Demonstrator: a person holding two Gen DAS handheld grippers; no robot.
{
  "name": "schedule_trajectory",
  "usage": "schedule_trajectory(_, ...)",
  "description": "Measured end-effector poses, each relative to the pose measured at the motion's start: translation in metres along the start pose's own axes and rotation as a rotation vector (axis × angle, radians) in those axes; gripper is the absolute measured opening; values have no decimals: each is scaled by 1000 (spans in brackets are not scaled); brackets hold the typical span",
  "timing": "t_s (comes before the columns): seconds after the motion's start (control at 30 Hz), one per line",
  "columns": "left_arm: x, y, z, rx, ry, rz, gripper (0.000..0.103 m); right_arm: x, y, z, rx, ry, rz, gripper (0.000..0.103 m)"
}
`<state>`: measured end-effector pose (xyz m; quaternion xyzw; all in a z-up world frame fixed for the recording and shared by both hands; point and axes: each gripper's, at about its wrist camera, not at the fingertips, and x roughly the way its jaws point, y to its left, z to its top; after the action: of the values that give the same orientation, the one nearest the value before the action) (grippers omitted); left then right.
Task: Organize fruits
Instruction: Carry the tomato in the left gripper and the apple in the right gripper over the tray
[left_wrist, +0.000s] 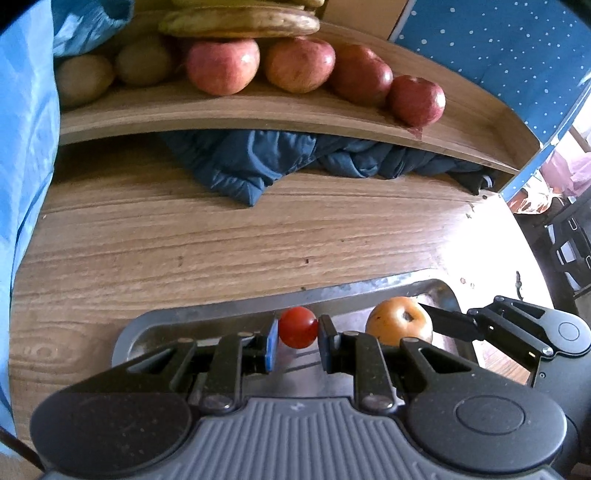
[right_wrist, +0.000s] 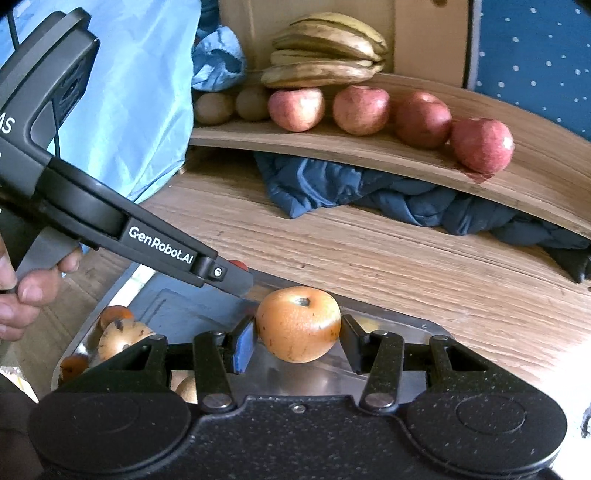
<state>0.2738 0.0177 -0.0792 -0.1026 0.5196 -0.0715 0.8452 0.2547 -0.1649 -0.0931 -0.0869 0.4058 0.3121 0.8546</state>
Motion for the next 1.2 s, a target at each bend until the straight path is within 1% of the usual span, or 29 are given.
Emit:
schedule_trajectory(0.4,4,7,-6,-21,36,3,24,10,5,-1,-25,34,23,50)
schedule_trajectory(1.0,0,20,-11,-39,49,29,24,15,7,0,-43,46,30,50)
schedule_trajectory(1.2,-2,27,-14,-57,56,48,24,19,13,1,-54,54,39,50)
